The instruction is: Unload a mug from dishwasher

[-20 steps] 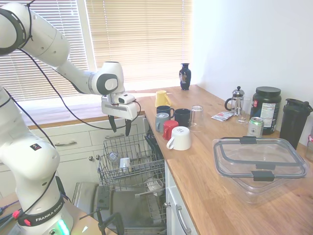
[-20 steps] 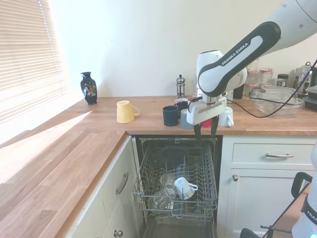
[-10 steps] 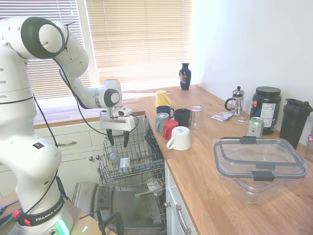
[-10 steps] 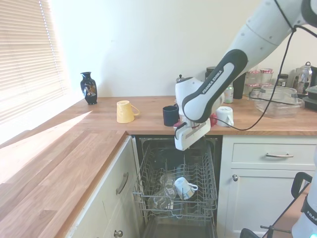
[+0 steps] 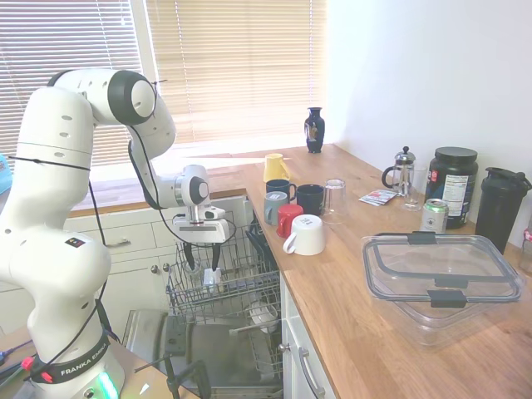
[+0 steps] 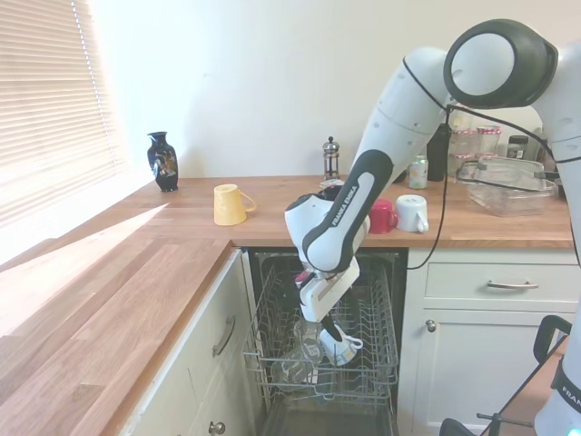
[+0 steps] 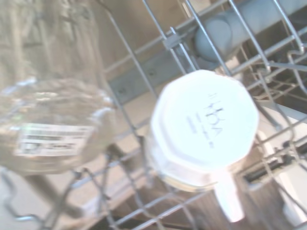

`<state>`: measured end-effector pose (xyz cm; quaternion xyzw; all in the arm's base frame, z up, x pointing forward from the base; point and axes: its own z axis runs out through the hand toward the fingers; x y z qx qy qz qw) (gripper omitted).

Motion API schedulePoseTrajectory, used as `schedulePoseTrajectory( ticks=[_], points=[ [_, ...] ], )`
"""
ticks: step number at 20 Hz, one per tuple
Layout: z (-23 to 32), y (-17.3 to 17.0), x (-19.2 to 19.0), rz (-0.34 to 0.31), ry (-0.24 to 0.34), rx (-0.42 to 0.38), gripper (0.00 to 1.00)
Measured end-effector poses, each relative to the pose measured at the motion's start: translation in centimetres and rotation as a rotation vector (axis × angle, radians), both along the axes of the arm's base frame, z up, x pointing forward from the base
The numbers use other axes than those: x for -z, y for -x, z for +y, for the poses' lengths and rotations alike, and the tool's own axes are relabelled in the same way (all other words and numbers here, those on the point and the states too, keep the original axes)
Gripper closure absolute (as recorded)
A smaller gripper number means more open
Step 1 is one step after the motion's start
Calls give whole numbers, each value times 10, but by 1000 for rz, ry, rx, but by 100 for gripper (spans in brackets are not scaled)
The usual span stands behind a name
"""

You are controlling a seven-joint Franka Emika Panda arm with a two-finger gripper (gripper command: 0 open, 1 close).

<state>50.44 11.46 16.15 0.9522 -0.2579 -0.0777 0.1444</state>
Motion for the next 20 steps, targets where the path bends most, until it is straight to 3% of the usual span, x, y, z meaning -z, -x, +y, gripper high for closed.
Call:
schedulePoseTrajectory(
  ticks=[9, 15, 16, 20],
  points=[
    [-17, -2, 59, 27, -21, -59, 0],
    [-22, -8, 76, 34, -26, -82, 0],
    [-24, -9, 79, 38, -25, -84, 100],
    [-32, -13, 87, 52, -23, -90, 100]
  ],
)
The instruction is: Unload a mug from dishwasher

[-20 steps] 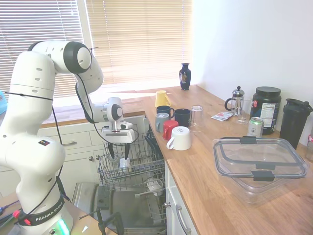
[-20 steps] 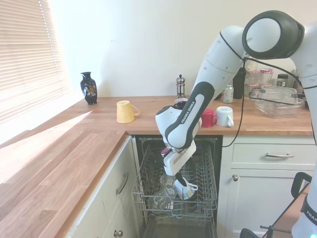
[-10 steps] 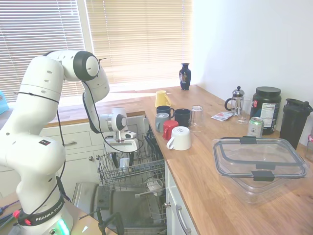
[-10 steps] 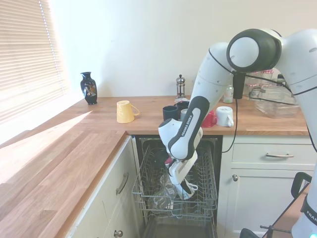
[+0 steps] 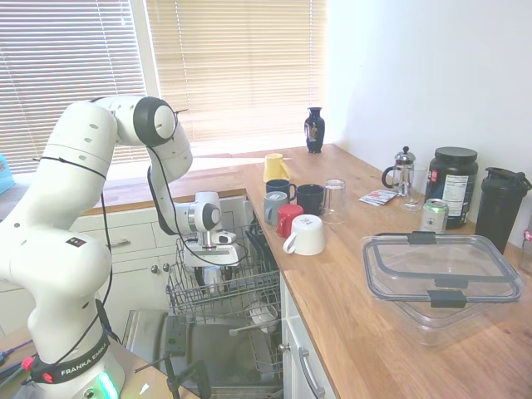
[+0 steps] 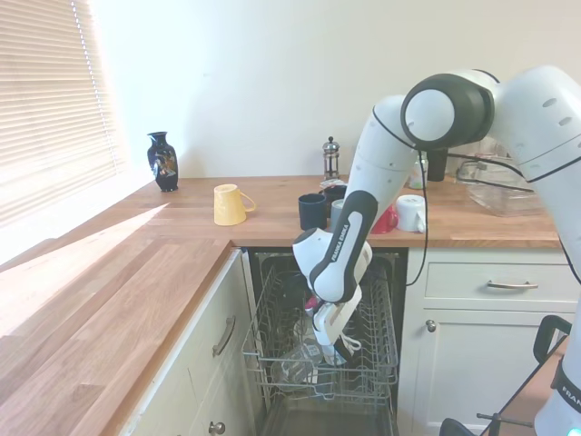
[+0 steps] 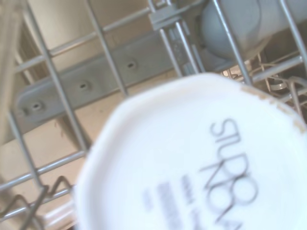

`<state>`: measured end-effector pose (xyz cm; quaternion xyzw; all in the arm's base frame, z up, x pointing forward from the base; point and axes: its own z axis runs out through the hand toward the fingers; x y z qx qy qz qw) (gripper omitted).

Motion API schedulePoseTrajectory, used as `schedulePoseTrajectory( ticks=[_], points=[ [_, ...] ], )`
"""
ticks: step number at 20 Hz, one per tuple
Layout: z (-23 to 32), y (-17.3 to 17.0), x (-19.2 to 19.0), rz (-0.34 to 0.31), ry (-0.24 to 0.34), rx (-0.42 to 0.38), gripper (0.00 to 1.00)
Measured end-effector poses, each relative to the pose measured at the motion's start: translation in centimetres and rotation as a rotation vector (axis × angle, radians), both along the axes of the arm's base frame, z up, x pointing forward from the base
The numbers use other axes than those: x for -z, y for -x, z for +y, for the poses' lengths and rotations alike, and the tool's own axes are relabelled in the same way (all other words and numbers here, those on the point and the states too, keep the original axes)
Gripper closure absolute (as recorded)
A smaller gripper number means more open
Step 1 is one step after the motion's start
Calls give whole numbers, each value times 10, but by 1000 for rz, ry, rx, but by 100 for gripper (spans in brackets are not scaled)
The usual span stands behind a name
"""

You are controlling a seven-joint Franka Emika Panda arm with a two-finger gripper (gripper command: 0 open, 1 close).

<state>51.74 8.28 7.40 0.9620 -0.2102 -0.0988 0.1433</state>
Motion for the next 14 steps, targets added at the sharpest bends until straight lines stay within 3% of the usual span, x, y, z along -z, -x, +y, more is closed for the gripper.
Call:
schedulePoseTrajectory(
  ticks=[14],
  points=[
    [10, -20, -11, -19, -19, 32, 100]
  ],
)
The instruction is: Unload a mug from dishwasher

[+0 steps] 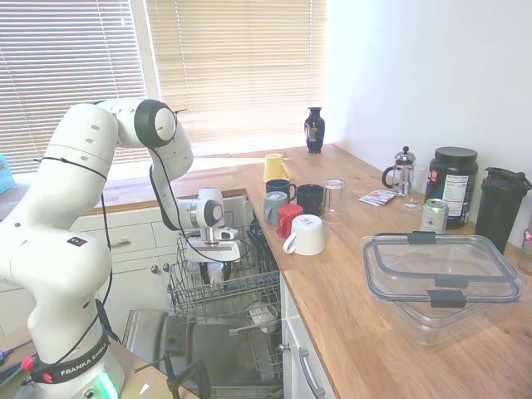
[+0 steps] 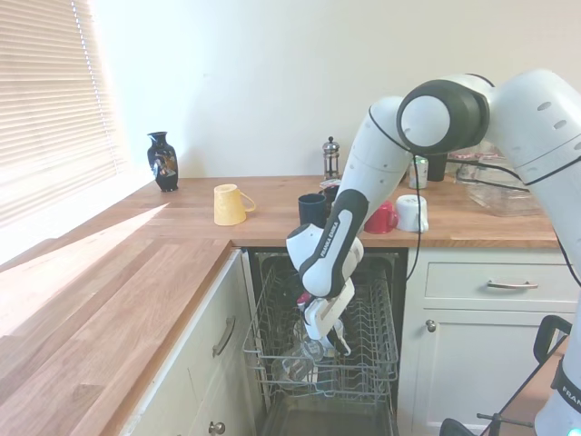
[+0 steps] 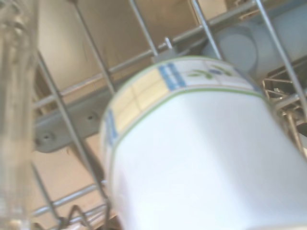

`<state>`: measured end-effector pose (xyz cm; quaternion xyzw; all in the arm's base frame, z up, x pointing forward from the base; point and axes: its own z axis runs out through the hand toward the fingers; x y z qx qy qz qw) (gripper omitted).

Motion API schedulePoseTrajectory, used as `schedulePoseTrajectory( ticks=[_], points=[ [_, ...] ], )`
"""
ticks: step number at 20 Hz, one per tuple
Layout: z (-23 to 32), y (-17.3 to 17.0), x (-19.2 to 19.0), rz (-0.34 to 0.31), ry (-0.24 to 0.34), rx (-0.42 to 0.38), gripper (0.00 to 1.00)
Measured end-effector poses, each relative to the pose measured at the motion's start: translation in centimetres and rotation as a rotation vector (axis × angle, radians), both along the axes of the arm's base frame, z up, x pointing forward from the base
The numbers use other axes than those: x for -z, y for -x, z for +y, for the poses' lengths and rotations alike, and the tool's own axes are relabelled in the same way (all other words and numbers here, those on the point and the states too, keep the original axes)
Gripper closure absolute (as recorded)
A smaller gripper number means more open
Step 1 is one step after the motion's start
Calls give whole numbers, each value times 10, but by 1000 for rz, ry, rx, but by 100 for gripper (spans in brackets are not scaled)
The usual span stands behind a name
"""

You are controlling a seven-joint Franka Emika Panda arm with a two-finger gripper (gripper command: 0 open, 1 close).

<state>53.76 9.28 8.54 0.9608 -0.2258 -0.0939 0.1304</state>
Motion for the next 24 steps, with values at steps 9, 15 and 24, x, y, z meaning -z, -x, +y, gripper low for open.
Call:
schedulePoseTrajectory(
  ticks=[9, 15, 24],
  points=[
    [-14, -8, -3, -56, -35, 66, 100],
    [-17, 0, 2, -88, -56, 86, 100],
    [-9, 8, -7, -142, -23, 69, 100]
  ],
)
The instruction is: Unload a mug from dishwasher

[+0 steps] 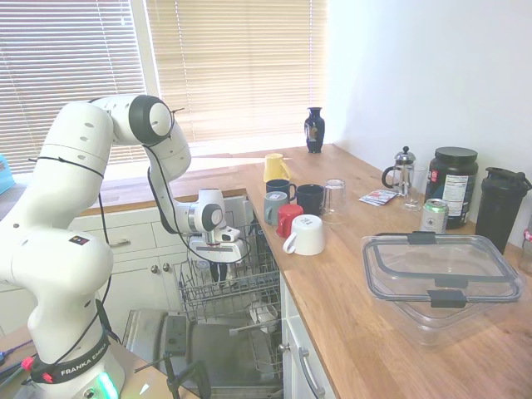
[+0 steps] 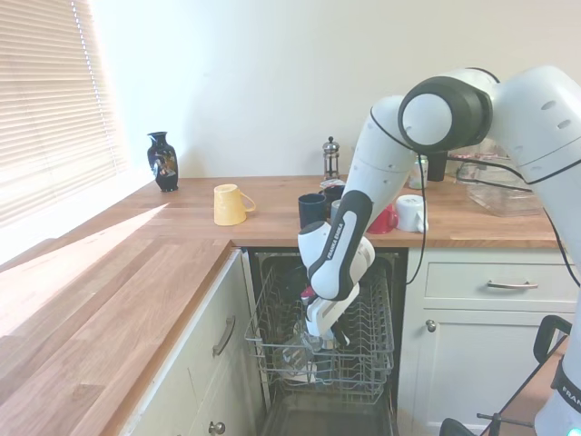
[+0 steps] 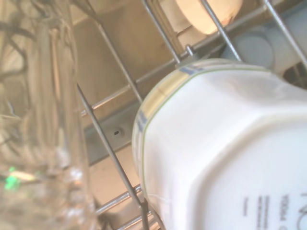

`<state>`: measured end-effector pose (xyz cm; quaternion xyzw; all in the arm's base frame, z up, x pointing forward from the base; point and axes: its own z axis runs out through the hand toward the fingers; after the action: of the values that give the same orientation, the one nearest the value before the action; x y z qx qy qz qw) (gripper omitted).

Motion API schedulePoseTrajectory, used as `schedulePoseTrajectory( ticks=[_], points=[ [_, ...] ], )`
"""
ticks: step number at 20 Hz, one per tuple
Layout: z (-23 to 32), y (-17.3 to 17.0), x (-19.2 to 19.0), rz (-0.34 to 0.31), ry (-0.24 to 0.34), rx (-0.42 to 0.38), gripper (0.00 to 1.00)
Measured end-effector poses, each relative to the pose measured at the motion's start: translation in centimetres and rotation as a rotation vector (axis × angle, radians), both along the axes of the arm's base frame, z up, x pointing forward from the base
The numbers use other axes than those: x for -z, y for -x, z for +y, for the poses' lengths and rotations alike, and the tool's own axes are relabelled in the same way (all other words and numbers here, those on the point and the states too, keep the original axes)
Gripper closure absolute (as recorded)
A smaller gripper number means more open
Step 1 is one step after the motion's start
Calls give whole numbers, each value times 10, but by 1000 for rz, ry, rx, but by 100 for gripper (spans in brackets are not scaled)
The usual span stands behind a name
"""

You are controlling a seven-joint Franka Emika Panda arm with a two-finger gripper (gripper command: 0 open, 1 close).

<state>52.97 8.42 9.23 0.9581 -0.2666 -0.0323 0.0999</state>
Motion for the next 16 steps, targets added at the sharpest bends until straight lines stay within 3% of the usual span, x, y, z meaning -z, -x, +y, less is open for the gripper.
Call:
schedulePoseTrajectory(
  ticks=[16],
  points=[
    [13, 20, -78, -125, 32, -14, 100]
  ],
)
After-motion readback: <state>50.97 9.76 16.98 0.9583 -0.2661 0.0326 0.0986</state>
